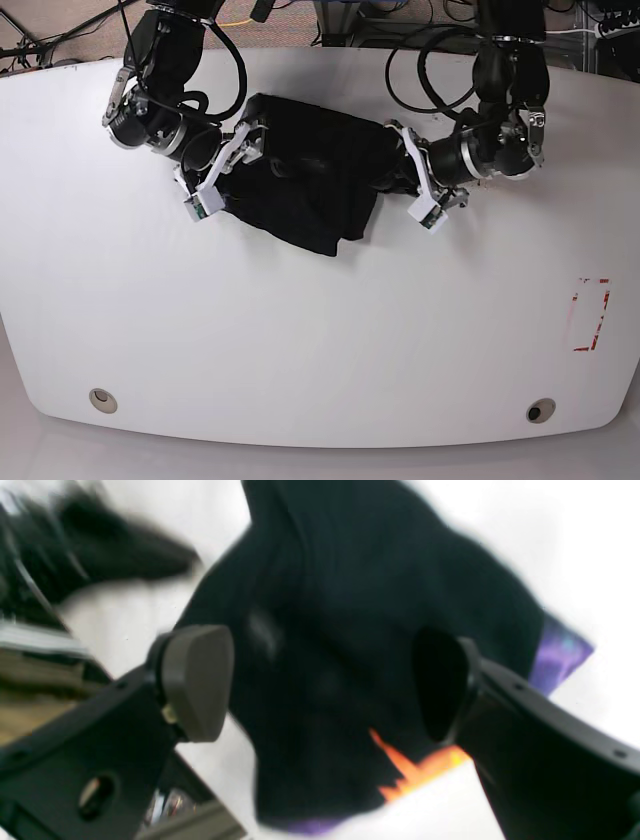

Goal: Fold the T-shirt properly
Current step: 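Fold the shirt end with the right gripper toward the left gripper, then lift and fold the bundled shirt over again with both grippers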

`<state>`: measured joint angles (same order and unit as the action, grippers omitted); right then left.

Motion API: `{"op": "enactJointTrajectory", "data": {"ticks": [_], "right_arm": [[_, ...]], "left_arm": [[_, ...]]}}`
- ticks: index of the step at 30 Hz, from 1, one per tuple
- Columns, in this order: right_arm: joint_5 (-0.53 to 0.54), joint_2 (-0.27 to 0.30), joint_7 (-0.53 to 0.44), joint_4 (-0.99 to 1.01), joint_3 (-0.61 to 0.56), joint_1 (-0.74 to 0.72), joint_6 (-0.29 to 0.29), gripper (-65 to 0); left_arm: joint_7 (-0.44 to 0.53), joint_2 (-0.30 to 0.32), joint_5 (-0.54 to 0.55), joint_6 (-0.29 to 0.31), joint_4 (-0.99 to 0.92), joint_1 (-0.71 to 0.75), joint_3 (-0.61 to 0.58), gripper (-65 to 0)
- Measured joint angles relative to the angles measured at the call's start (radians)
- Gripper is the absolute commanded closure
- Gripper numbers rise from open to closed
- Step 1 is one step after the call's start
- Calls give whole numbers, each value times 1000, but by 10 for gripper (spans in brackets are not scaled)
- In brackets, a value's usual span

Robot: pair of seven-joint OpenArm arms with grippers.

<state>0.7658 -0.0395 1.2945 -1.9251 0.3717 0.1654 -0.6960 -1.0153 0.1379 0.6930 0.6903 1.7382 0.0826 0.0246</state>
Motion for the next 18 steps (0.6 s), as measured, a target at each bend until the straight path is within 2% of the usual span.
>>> {"op": "enactJointTrajectory", "data": {"ticks": [3, 8, 11, 15, 18], "right_arm": [[2, 19, -2, 0, 0, 5, 0, -510], [-8, 53, -6, 4, 60, 0, -1, -296], [-48, 72, -4, 11, 59, -19, 0, -212], [-52, 70, -8, 15, -21, -8, 0, -231], [-53, 58, -18, 18, -84, 20, 0, -230]], "left_arm": [[-3, 38, 18, -1, 32, 0, 34, -24], [-5, 75, -51, 0, 114, -8, 34, -24], [-1, 72, -92, 3, 133, -31, 32, -24], [1, 74, -149, 3, 133, -61, 51, -24], [8, 74, -160, 3, 133, -54, 117, -24]]}}
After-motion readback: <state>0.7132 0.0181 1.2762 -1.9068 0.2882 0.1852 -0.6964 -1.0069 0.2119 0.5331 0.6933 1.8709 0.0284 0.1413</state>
